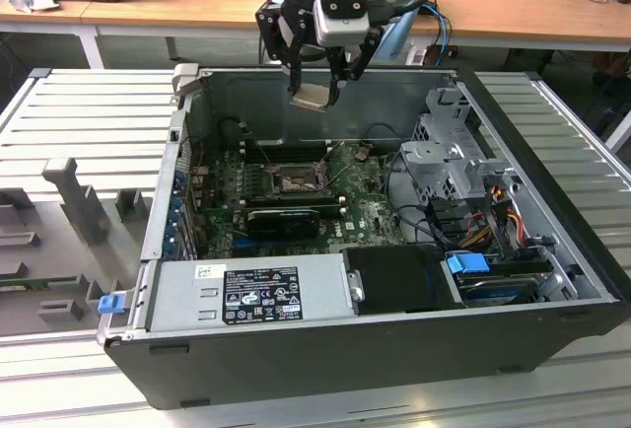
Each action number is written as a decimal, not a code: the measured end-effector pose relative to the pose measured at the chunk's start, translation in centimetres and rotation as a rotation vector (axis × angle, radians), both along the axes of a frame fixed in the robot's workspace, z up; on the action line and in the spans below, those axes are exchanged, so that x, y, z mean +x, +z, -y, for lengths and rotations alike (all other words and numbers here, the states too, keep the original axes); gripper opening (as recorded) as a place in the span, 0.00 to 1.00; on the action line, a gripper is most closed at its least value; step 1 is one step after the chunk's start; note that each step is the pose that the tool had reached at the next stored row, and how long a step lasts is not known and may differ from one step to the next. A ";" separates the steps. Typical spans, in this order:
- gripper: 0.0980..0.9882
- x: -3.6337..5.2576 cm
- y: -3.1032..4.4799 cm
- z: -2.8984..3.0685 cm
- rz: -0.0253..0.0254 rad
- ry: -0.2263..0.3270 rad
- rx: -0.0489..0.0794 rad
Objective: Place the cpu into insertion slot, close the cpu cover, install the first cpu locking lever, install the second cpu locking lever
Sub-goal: 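Place the cpu into insertion slot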
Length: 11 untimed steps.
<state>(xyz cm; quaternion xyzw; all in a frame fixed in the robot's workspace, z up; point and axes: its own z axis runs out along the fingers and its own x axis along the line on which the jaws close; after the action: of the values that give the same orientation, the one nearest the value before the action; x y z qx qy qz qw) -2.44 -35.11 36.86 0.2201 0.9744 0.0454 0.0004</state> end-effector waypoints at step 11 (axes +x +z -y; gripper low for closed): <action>0.48 0.00 -0.06 0.00 0.0000 -0.064 0.000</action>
<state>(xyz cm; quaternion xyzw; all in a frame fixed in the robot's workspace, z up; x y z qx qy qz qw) -2.44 -35.11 36.80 0.2512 0.9669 0.0454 0.0018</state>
